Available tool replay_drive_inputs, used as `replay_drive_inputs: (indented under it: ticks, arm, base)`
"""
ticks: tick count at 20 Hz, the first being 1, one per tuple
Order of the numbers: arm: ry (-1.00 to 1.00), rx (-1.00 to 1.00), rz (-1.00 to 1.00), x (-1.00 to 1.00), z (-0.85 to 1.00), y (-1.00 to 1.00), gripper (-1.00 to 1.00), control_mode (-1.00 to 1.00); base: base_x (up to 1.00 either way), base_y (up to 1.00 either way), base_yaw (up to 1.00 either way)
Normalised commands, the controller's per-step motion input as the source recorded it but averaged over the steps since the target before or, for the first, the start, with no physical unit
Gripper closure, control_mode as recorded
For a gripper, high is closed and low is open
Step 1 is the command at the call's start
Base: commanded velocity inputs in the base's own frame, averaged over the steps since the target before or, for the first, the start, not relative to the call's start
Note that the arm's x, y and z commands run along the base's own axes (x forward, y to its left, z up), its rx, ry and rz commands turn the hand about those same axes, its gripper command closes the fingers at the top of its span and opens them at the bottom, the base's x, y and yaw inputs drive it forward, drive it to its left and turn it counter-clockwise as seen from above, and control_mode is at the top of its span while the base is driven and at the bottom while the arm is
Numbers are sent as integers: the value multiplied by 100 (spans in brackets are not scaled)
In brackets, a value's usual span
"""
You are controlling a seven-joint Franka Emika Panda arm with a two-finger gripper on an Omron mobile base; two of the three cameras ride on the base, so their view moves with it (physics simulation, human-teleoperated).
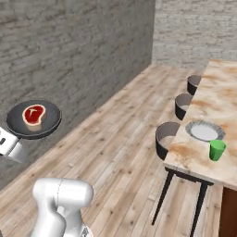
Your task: Pick up the pan with the steak in it and place it on the dining table. Then place the steak on the plate.
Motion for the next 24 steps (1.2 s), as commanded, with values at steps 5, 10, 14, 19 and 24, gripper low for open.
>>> replay_drive_inputs:
  ticks: [5,10,14,19,24]
  arm:
    - [0,0,0,0,0,0,100,100]
    - [0,0,0,0,0,0,100,100]
    - [0,0,0,0,0,0,100,100]
    - [0,0,0,0,0,0,100,100]
    - [0,0,0,0,0,0,100,100]
  base:
    - [1,-9,-49]
    - [0,-6,-20]
    - [-1,21,0]
    - [-1,75,0]
    - [-14,54,2]
